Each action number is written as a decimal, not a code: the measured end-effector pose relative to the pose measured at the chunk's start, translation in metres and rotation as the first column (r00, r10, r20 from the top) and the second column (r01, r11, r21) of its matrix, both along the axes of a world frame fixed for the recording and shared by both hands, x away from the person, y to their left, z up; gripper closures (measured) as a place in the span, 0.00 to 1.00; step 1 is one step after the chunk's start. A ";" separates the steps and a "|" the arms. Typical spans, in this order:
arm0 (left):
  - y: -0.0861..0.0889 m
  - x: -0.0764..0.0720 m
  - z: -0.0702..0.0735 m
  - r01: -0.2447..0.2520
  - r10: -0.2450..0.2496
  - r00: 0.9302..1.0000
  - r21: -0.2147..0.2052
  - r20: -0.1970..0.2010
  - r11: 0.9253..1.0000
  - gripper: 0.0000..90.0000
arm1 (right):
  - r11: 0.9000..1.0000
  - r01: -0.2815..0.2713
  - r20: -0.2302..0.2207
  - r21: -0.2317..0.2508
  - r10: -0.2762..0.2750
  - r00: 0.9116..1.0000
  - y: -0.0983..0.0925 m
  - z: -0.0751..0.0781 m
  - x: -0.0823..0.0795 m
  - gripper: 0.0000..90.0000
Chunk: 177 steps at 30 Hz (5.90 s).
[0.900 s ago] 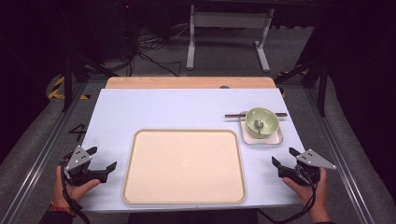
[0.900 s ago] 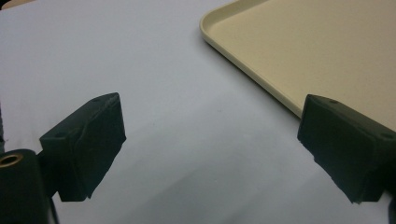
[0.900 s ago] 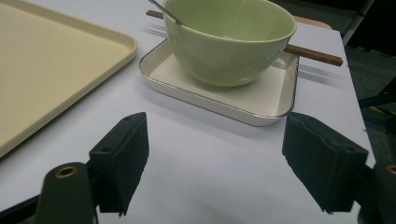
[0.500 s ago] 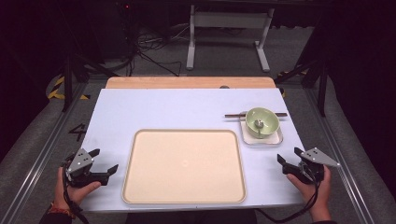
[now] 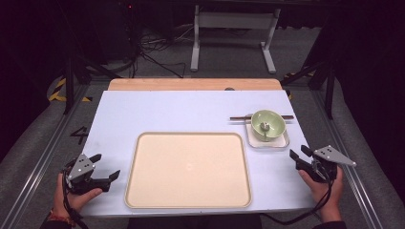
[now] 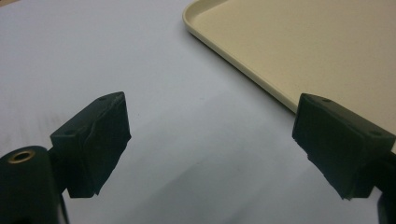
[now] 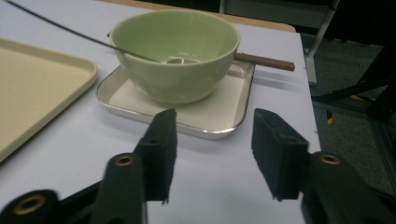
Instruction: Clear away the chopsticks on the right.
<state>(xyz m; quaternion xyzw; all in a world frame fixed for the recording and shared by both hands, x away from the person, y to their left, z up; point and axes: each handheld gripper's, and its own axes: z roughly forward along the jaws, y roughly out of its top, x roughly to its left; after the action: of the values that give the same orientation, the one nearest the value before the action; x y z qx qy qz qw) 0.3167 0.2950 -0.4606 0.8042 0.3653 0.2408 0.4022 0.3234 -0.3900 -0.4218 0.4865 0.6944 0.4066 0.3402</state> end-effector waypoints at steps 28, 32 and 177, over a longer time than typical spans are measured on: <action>-0.006 0.001 0.001 0.002 -0.001 1.000 0.030 -0.023 1.000 0.15 | 0.999 -0.042 -0.129 0.033 0.046 0.991 -0.022 0.023 0.111 1.00; -0.005 0.000 0.001 0.005 -0.004 1.000 0.026 -0.022 1.000 0.15 | 0.999 -0.028 -0.155 0.043 0.035 0.987 -0.025 0.022 0.128 1.00; -0.011 -0.008 0.004 0.135 -0.136 0.990 -0.018 -0.048 0.991 0.14 | 0.992 -0.112 -0.397 0.062 0.127 0.909 -0.036 0.013 0.177 0.95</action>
<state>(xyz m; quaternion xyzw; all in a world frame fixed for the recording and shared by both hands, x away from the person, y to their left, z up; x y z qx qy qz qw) 0.3085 0.2842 -0.4562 0.8298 0.3214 0.1904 0.4146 0.5007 -0.4260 -0.4085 0.5222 0.7701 0.3316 0.1561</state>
